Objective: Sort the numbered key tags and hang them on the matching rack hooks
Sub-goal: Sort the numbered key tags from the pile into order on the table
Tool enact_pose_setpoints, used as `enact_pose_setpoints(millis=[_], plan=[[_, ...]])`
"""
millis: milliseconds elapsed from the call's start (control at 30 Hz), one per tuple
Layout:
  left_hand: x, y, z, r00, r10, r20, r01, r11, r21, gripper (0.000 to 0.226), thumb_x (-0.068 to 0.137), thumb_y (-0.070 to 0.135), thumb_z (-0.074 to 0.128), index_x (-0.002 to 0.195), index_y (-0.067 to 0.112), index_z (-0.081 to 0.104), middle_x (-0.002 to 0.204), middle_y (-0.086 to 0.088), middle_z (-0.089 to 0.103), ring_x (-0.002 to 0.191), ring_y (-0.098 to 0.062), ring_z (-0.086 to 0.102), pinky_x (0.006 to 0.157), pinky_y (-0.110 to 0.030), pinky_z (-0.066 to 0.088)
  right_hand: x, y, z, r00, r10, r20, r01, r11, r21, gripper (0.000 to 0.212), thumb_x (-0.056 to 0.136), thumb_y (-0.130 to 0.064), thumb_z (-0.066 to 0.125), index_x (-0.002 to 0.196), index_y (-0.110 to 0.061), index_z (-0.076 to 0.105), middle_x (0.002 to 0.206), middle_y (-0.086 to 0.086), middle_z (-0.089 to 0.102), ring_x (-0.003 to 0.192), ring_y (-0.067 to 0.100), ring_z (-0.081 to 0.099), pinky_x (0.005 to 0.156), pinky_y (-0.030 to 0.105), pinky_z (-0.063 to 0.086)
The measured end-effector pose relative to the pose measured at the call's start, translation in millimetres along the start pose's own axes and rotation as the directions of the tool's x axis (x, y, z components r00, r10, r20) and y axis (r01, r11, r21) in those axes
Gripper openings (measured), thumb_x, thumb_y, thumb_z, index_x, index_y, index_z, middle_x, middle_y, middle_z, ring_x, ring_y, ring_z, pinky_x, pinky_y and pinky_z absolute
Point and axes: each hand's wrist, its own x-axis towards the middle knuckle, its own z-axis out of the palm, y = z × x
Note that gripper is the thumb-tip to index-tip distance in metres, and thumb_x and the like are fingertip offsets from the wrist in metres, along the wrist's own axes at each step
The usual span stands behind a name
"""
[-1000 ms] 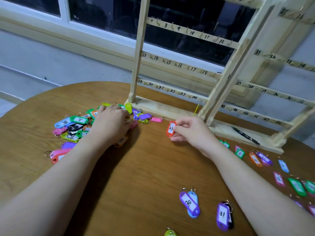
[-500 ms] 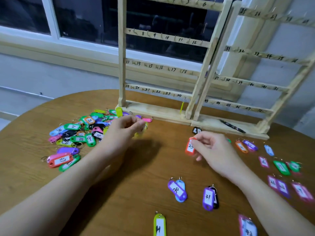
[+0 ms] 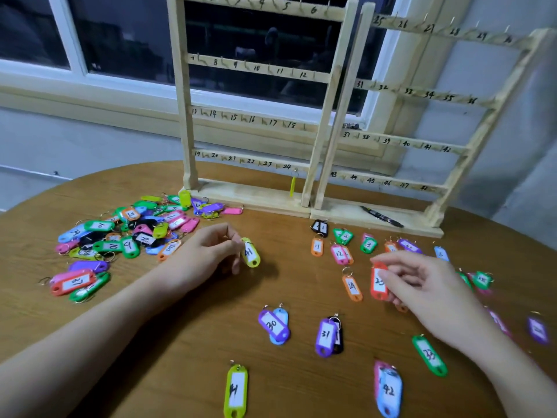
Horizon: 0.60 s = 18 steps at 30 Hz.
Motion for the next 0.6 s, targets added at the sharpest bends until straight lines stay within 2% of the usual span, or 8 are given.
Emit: enact_pose_setpoints(millis=[67,167,267,333,433,533,600], plan=[[2,0,6,1.000,0.005,0.007,-0.006,1.000,0.022,0.016,0.099,0.026,0.060,0.088,0.014,0.060,0.073,-0.014,0.068,0.069,-0.022,0.055,0.073,-0.038,0.040,-8,6,-9,1.000,0.004,0.000,-0.004,1.000,-0.004,0.025,0.093,-0.007,0.068,0.102,-0.029,0.075,0.076,-0.002,0.070,0.063,0.011,0.068,0.062,0.016,0.053],[7,3,18,1.000,0.010,0.011,-0.010,1.000,0.010,0.009,0.096,0.013,0.065,0.092,0.008,0.060,0.070,-0.015,0.068,0.068,-0.022,0.056,0.075,-0.037,0.041,-17,17,-21,1.000,0.023,-0.005,-0.023,1.000,-0.009,0.025,0.093,-0.006,0.068,0.100,-0.029,0.075,0.077,0.000,0.071,0.067,0.015,0.070,0.064,0.022,0.057],[8,9,29,0.999,0.016,0.036,-0.016,1.000,0.000,0.016,0.094,0.005,0.067,0.108,0.008,0.060,0.072,-0.014,0.068,0.070,-0.021,0.057,0.076,-0.037,0.042,-24,26,-29,0.999,0.052,-0.011,-0.052,0.999,0.005,0.020,0.093,-0.002,0.068,0.096,-0.022,0.073,0.077,0.007,0.071,0.067,0.020,0.072,0.063,0.029,0.058],[11,13,36,0.998,0.045,0.053,-0.048,0.998,0.042,0.021,0.095,0.008,0.066,0.114,0.018,0.065,0.073,-0.012,0.069,0.070,-0.020,0.057,0.074,-0.035,0.043,-27,30,-33,0.998,0.062,-0.015,-0.062,0.998,0.008,0.017,0.093,-0.001,0.067,0.094,-0.018,0.071,0.075,0.008,0.071,0.066,0.021,0.072,0.061,0.032,0.058],[17,17,50,0.995,0.065,0.078,-0.073,0.992,0.105,0.020,0.097,0.014,0.066,0.110,0.027,0.072,0.075,-0.008,0.071,0.071,-0.019,0.058,0.072,-0.034,0.045,-31,34,-39,0.997,0.078,-0.030,-0.078,0.997,0.009,0.014,0.094,-0.003,0.067,0.092,-0.017,0.070,0.075,0.007,0.071,0.067,0.020,0.073,0.062,0.034,0.058],[26,22,68,0.990,0.088,0.107,-0.102,0.986,0.134,0.017,0.095,0.019,0.068,0.107,0.030,0.073,0.077,-0.007,0.072,0.070,-0.020,0.060,0.071,-0.035,0.046,-32,36,-45,0.995,0.091,-0.045,-0.090,0.996,0.013,0.011,0.095,-0.005,0.067,0.092,-0.016,0.070,0.075,0.007,0.072,0.067,0.019,0.072,0.062,0.032,0.058],[31,27,79,0.983,0.121,0.139,-0.142,0.978,0.154,0.014,0.096,0.020,0.068,0.105,0.029,0.072,0.076,-0.003,0.073,0.069,-0.013,0.063,0.068,-0.027,0.050,-32,34,-48,0.994,0.093,-0.050,-0.093,0.996,0.016,0.010,0.094,-0.007,0.067,0.092,-0.016,0.071,0.075,0.006,0.072,0.066,0.015,0.072,0.062,0.028,0.057]])
